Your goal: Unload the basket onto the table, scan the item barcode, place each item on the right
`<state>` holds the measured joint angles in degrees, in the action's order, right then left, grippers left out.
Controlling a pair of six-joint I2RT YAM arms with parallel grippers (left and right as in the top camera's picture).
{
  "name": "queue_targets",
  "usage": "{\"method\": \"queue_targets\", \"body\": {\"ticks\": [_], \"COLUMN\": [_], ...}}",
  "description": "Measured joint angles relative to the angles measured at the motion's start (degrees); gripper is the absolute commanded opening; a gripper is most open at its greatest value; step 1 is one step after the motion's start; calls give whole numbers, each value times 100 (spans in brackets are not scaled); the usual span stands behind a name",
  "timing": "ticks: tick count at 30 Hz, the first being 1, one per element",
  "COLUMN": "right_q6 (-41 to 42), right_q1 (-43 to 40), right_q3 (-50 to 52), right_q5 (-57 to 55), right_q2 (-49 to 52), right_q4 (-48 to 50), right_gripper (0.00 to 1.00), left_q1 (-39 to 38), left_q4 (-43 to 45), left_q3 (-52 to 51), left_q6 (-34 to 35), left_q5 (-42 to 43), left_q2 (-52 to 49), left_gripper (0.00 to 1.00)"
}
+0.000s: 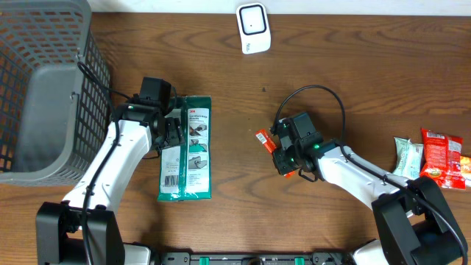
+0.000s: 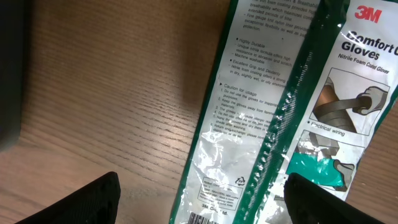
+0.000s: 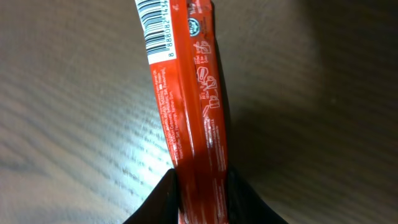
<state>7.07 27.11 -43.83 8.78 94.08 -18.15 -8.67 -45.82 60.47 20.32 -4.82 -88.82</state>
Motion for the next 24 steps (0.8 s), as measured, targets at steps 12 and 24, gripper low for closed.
{"method": "queue_targets", "body": {"ticks": [12, 24], "right_q6": [844, 957], "right_q1": [0, 0], "right_q3": [0, 0], "right_q5": [-125, -131], "right_q2": [15, 15], "right_q4": [133, 153], "right_gripper": [25, 25], "left_q1": [0, 0], "left_q4": [0, 0], "left_q3": [0, 0], "left_q6": [0, 0], "left_q5": [0, 0], "left_q2": [0, 0], "left_gripper": [85, 85]}}
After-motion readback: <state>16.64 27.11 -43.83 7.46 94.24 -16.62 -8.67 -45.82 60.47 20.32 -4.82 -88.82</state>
